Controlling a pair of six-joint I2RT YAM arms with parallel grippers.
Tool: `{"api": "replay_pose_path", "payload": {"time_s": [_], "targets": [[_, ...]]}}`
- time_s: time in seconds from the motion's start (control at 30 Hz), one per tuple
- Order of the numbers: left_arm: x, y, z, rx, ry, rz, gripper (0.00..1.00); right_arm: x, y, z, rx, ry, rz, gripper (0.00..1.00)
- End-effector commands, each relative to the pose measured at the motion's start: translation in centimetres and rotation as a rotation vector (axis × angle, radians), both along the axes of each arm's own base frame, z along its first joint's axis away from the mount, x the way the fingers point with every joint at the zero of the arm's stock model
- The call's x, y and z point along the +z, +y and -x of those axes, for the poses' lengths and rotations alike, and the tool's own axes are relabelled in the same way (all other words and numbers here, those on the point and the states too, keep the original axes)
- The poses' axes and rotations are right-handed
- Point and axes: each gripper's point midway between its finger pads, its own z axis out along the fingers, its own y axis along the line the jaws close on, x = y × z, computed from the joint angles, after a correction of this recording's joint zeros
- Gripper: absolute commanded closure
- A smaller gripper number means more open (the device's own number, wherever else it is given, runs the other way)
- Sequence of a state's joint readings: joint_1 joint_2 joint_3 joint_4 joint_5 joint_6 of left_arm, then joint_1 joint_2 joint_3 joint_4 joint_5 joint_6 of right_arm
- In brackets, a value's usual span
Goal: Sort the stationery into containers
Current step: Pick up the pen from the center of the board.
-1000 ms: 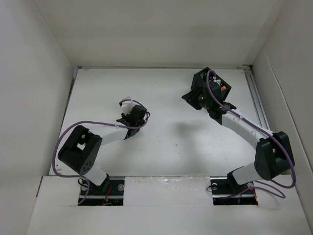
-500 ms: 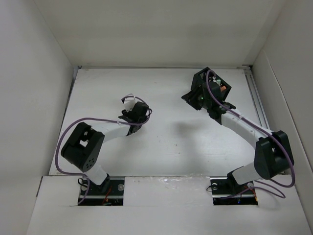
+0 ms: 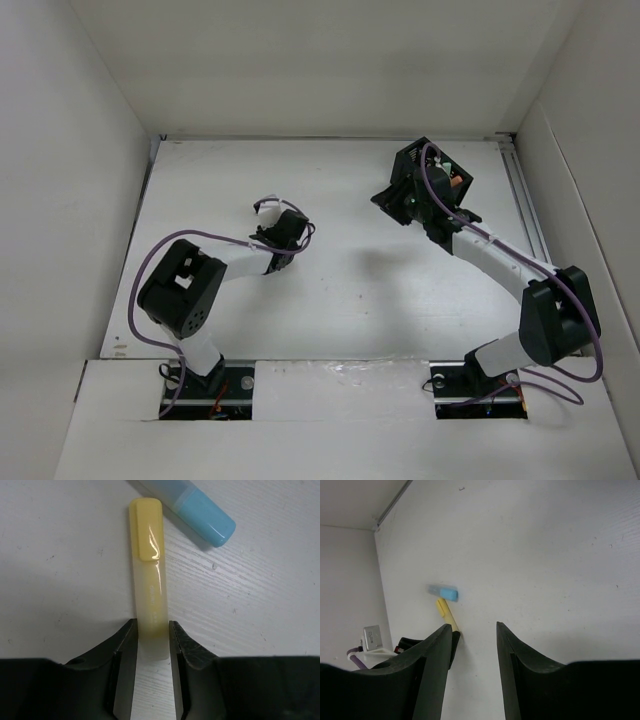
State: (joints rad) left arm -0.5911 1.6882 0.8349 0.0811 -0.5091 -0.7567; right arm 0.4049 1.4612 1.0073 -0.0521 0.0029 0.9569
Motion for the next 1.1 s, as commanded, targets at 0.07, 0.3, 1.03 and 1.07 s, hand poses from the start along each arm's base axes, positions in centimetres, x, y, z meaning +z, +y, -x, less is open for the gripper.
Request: {"api": "replay_pose_path", "payload": {"time_s": [0.07,0.3,1.03,1.07], "targets": [[0.0,0.3,0.0,0.017,0.003,0.002,0.81,2.9,0.5,-1.1,0.006,-0.077,-0.019,0.53],[0.5,1.3,2.0,0.013,0.008,0.023,0.91,2.9,0.6,-1.0,0.014,-0.075,-0.023,0.52],[13.7,-6.9,5.0,-0.542,-0.334,0.363,0.97,3.8,11.4,5.0,0.550,-0.061,-0.100,0.23],[13.9,-7.2,5.1,-0.564,-0.343,0.365,0.97,3.2,12.0,5.5,0.572,-0.044,-0.101,0.23]]}}
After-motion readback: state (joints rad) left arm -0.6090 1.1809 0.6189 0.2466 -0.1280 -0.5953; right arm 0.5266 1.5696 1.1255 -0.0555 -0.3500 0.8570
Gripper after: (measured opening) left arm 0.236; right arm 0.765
